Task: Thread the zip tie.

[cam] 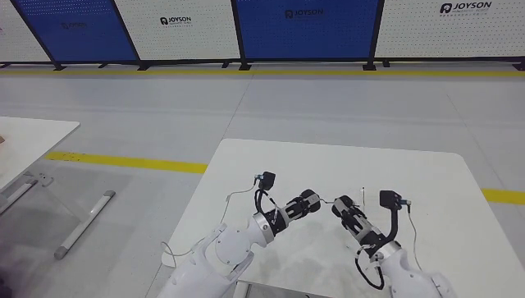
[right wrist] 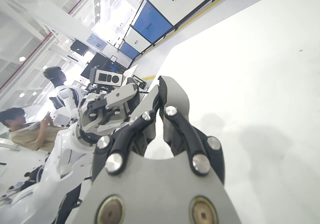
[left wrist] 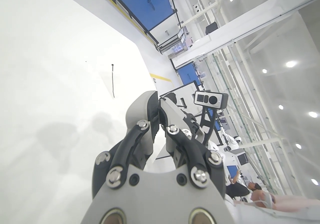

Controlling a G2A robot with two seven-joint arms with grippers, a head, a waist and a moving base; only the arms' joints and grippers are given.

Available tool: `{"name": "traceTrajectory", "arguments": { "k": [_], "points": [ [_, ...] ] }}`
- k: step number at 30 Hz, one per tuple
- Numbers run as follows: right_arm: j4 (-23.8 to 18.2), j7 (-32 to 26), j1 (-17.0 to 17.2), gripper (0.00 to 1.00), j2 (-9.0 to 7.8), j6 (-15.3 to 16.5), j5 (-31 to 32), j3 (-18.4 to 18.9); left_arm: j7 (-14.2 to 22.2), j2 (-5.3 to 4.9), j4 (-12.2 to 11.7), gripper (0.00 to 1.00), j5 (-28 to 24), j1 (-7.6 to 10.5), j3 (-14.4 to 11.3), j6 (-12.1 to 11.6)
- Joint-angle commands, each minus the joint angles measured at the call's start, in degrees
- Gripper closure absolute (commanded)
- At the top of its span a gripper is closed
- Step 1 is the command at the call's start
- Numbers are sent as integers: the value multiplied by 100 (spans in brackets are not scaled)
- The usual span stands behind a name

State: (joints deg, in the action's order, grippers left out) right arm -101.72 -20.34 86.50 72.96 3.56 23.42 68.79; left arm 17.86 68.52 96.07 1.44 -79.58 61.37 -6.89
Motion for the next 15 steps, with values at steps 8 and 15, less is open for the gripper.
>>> {"name": "traceTrajectory", "arguments": {
  "k": [8, 15],
  "points": [
    [55, -179, -66, 100, -15, -12, -204, 56, -80, 1, 27, 100, 87, 26, -31, 128],
    [27, -133, -48, 100, -30, -38, -126, 82, -88, -1, 55, 100, 209, 47, -72, 282]
  ]
}}
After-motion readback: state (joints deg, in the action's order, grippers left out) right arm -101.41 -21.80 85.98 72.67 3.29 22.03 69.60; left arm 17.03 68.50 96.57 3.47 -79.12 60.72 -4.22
